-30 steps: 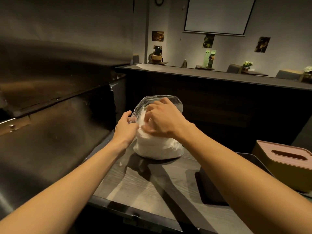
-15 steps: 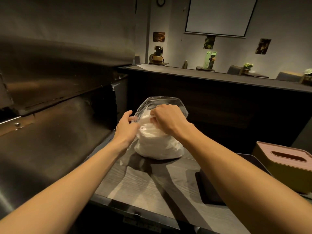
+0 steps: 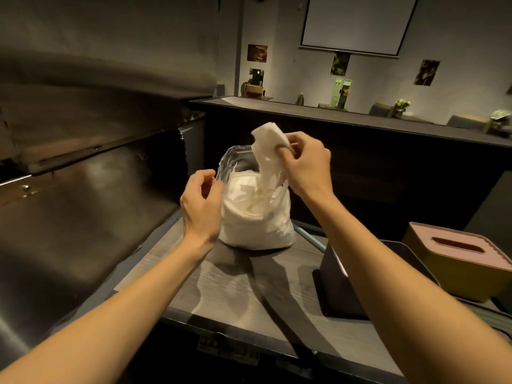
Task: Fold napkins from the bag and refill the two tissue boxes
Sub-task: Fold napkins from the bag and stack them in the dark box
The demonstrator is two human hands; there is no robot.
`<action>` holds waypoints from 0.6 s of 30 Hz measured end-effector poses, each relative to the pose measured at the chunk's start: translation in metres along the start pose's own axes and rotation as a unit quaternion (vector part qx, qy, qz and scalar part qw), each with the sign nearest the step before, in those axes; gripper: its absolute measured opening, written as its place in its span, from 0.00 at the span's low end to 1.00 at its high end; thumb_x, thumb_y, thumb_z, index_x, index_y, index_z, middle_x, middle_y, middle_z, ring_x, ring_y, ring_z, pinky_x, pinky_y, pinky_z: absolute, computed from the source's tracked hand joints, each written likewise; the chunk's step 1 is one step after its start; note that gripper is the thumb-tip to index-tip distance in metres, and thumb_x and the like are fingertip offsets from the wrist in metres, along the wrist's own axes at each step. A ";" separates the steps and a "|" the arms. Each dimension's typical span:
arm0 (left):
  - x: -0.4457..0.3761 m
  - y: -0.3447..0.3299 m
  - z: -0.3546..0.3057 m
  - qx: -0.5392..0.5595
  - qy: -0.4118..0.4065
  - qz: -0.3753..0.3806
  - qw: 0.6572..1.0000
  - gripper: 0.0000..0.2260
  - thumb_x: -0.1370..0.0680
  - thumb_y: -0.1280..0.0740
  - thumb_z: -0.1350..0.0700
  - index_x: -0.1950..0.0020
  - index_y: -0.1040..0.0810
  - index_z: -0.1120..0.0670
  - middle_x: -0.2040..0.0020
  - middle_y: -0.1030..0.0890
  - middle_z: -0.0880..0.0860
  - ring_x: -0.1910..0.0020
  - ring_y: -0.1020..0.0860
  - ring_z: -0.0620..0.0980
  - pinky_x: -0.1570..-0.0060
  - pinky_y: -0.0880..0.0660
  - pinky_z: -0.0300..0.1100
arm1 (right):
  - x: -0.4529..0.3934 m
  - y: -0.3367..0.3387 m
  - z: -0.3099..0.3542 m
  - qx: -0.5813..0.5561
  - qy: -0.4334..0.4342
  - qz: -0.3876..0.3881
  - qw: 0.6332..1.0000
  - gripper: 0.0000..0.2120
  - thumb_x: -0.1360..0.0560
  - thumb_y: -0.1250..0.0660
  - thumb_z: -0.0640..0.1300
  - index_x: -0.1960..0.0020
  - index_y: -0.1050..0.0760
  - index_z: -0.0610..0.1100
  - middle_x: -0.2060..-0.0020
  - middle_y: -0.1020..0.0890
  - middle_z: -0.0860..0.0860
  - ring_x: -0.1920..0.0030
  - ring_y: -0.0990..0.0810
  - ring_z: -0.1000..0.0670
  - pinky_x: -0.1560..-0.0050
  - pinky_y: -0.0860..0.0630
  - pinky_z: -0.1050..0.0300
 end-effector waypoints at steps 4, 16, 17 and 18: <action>0.030 -0.016 0.005 0.150 0.124 0.118 0.974 0.10 0.23 0.34 0.52 0.58 0.21 0.59 0.66 0.23 0.56 0.72 0.27 0.48 0.75 0.34 0.39 | 0.023 0.010 -0.013 -0.241 -0.140 0.080 0.957 0.11 0.19 0.30 0.44 0.37 0.19 0.44 0.47 0.14 0.49 0.48 0.14 0.51 0.47 0.15 0.53; 0.112 -0.014 0.034 0.366 0.464 0.287 0.754 0.34 0.20 0.41 0.32 0.29 0.21 0.58 0.31 0.21 0.63 0.32 0.24 0.63 0.26 0.33 0.59 | 0.126 -0.009 -0.059 -0.342 -0.283 0.273 0.854 0.14 0.17 0.33 0.46 0.32 0.21 0.45 0.41 0.14 0.46 0.40 0.15 0.45 0.35 0.20 0.43; 0.114 -0.011 0.037 0.371 0.471 0.308 0.739 0.30 0.20 0.36 0.37 0.29 0.22 0.59 0.29 0.23 0.62 0.31 0.25 0.63 0.24 0.35 0.59 | 0.131 -0.011 -0.064 -0.322 -0.281 0.277 0.861 0.15 0.17 0.32 0.47 0.32 0.21 0.46 0.40 0.14 0.47 0.40 0.15 0.45 0.33 0.21 0.42; 0.113 -0.011 0.041 0.364 0.468 0.323 0.738 0.26 0.21 0.32 0.45 0.29 0.22 0.59 0.29 0.24 0.62 0.31 0.25 0.62 0.24 0.36 0.59 | 0.136 -0.012 -0.068 -0.304 -0.279 0.276 0.868 0.15 0.18 0.31 0.48 0.32 0.21 0.47 0.40 0.14 0.48 0.39 0.15 0.46 0.32 0.22 0.41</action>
Point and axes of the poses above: each hand's wrist, its own x-axis away from the middle knuckle, its own y-axis out of the back of the hand, z = x × y, the point moved 5 cm from there along -x, towards the middle knuckle
